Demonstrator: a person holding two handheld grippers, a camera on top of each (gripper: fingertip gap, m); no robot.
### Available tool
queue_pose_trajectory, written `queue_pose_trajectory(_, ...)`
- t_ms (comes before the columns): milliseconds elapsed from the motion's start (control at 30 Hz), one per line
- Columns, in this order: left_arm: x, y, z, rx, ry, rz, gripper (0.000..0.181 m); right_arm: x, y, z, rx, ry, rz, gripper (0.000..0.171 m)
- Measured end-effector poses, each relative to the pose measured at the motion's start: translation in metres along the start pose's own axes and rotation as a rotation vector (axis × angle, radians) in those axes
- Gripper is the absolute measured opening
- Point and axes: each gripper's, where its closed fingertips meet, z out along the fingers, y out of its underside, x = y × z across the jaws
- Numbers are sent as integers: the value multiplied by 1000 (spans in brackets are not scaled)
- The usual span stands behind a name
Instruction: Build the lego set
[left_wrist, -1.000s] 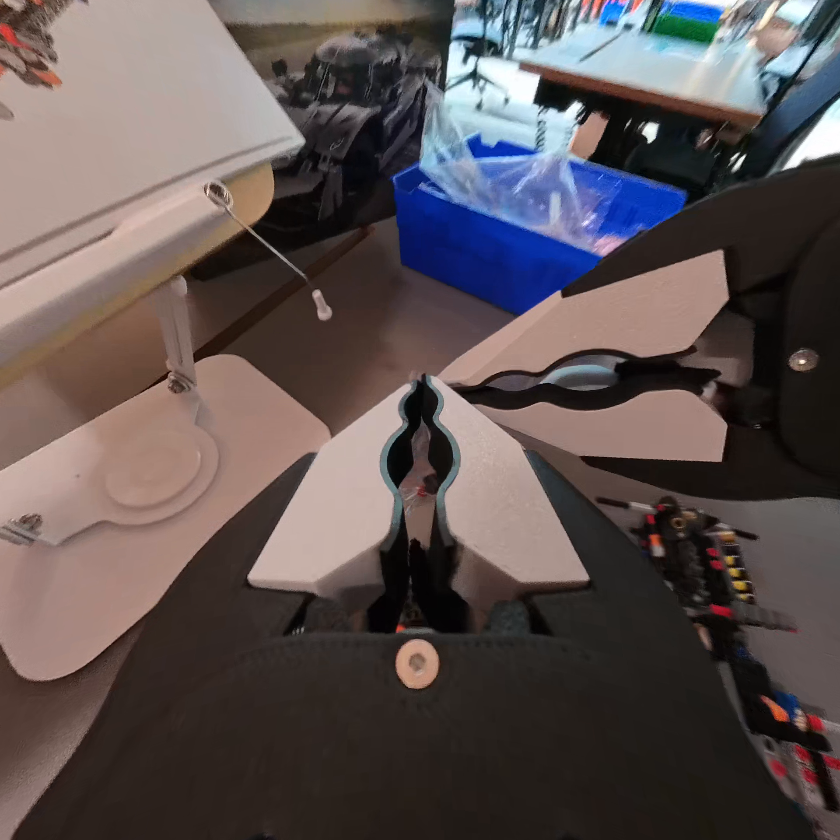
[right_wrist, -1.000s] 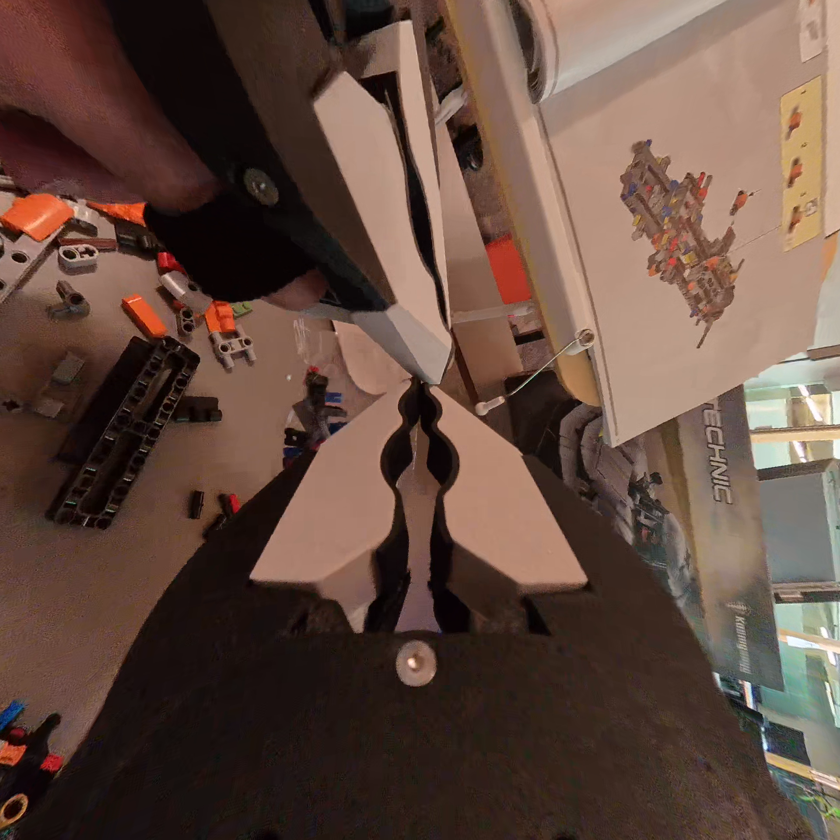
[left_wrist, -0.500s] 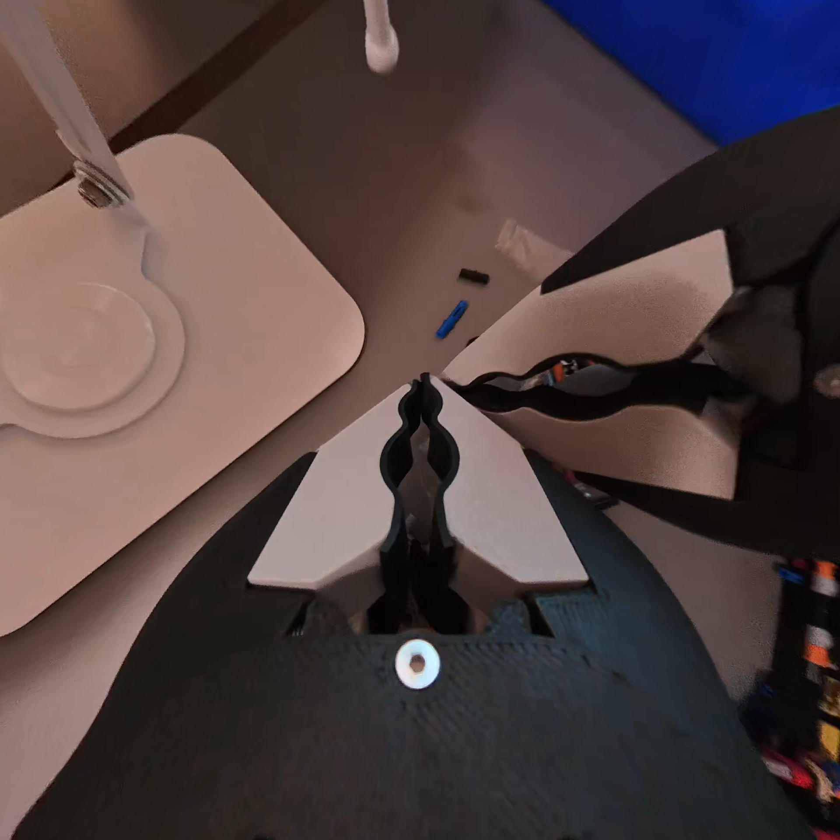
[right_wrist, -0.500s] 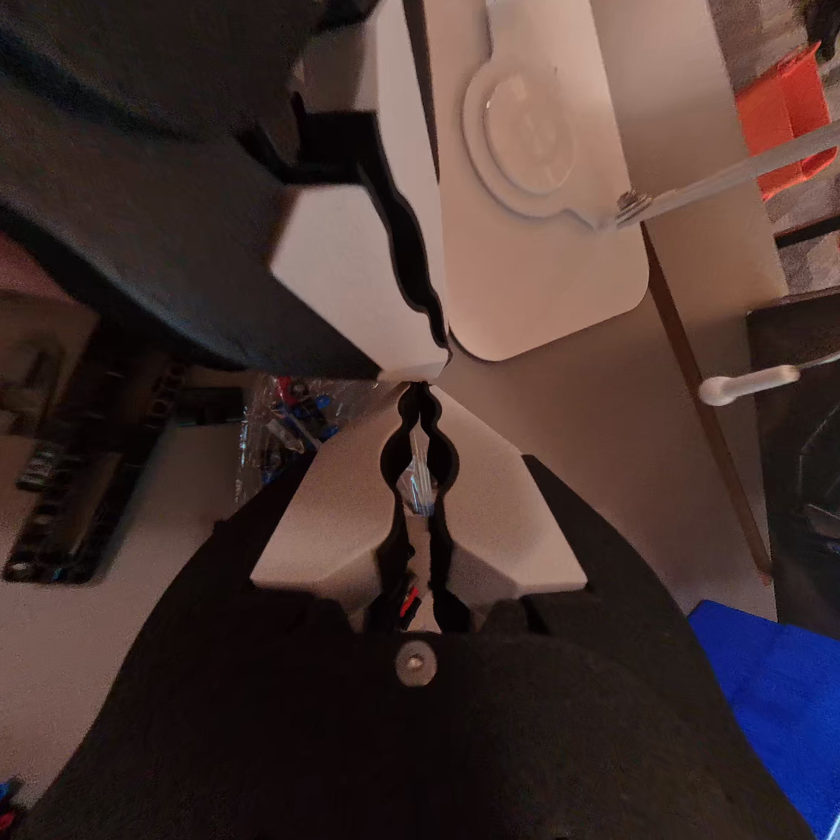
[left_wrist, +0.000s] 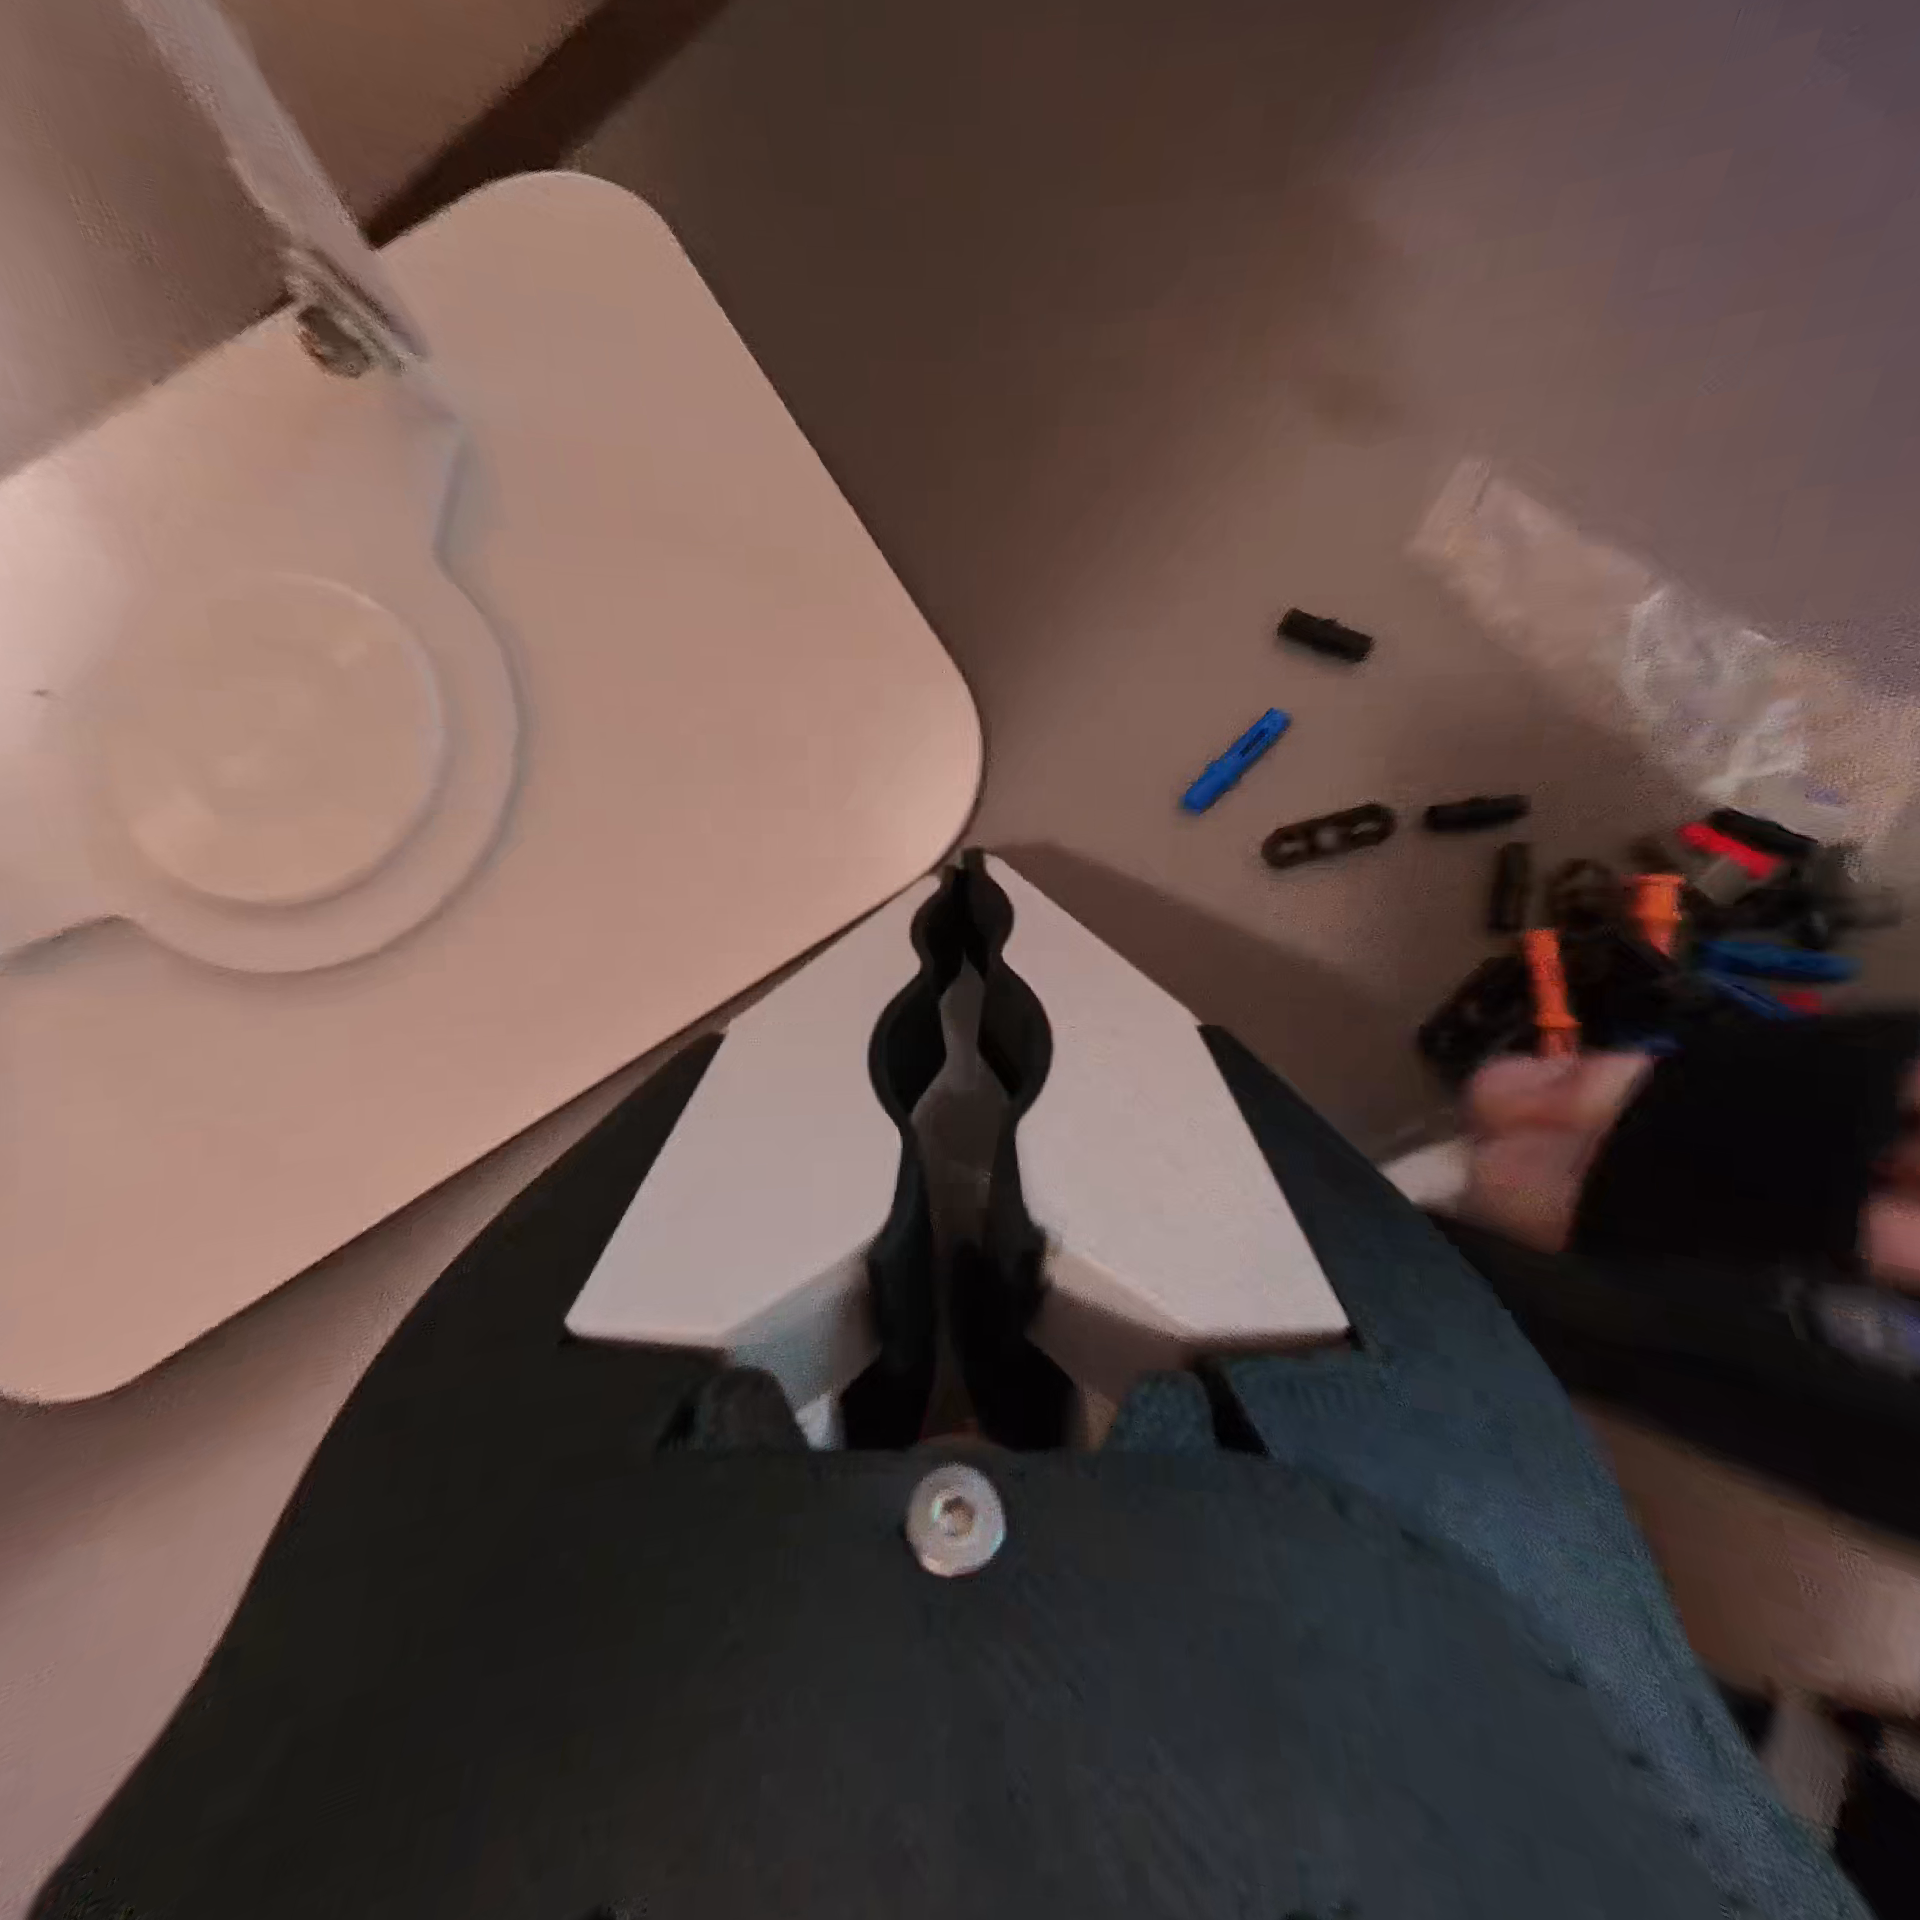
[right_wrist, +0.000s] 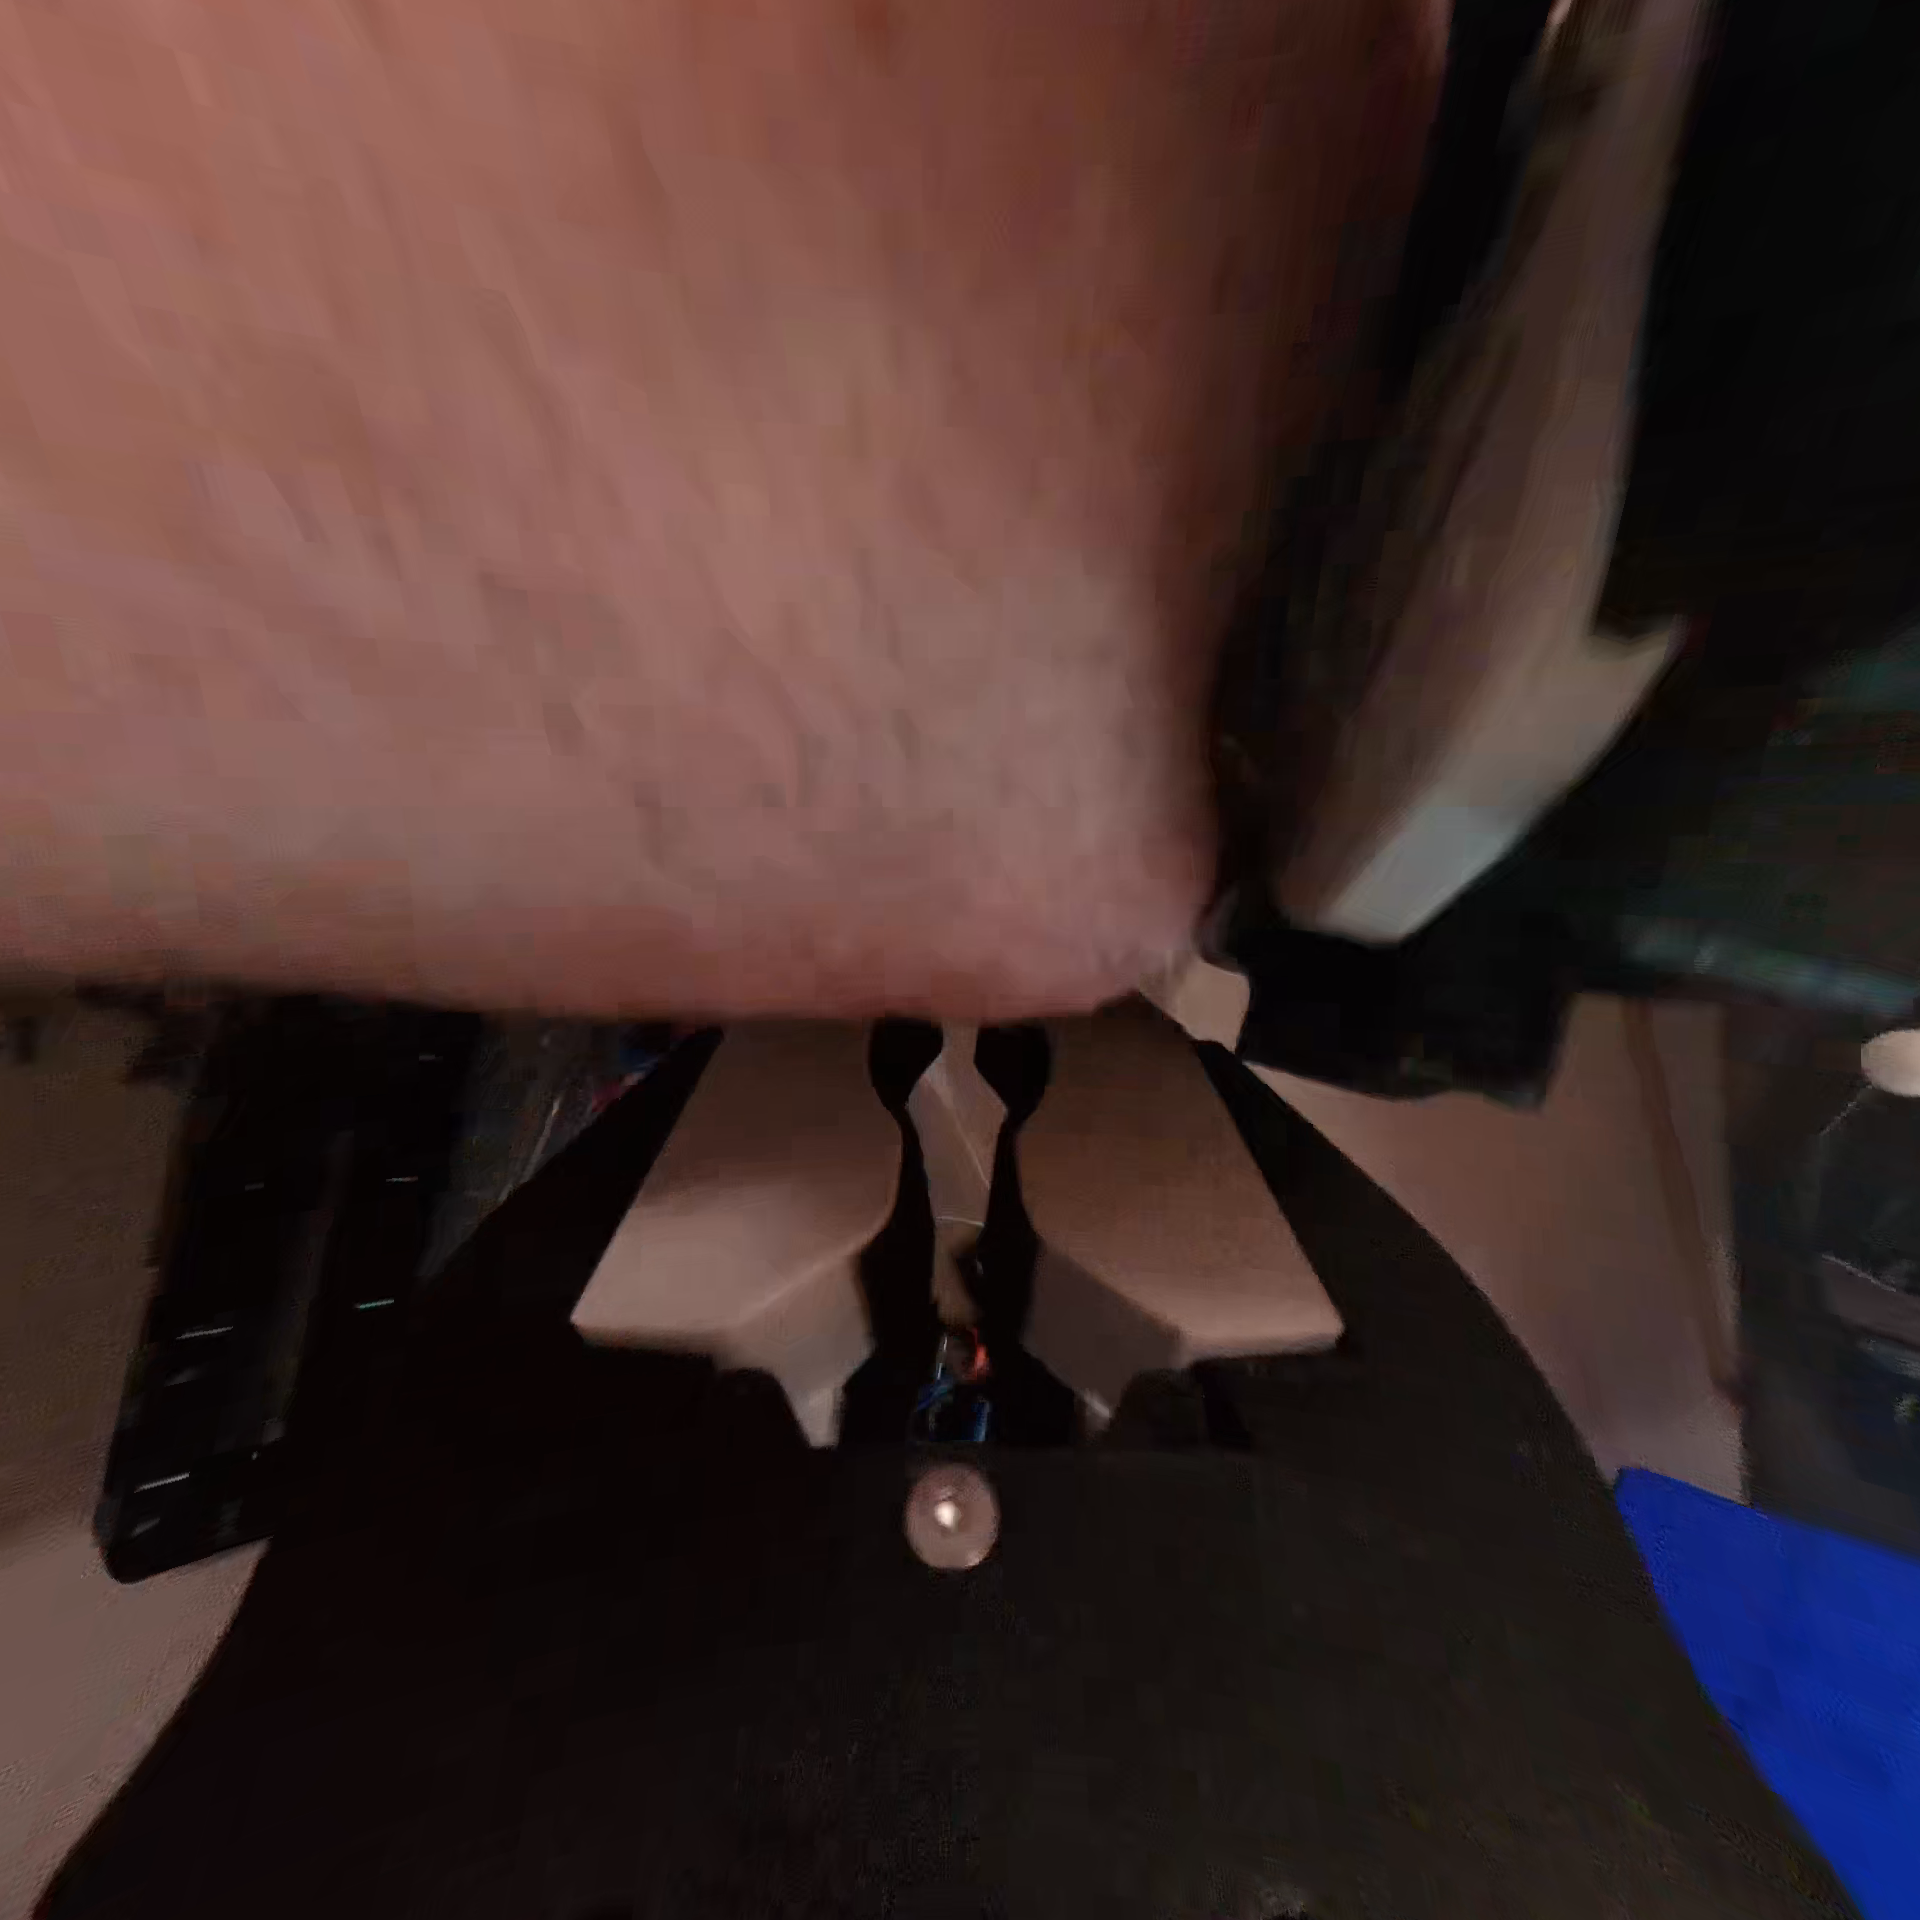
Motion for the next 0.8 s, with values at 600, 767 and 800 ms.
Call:
queue_pose_trajectory(600,16,3,-63,161,285,22,0,30,18,-48,218,-106,190,0)
queue_pose_trajectory(767,36,2,-89,280,403,68,11,32,7,-71,309,-106,184,0)
queue_pose_trajectory(800,40,1,-93,300,425,80,17,33,5,-75,326,-108,184,0)
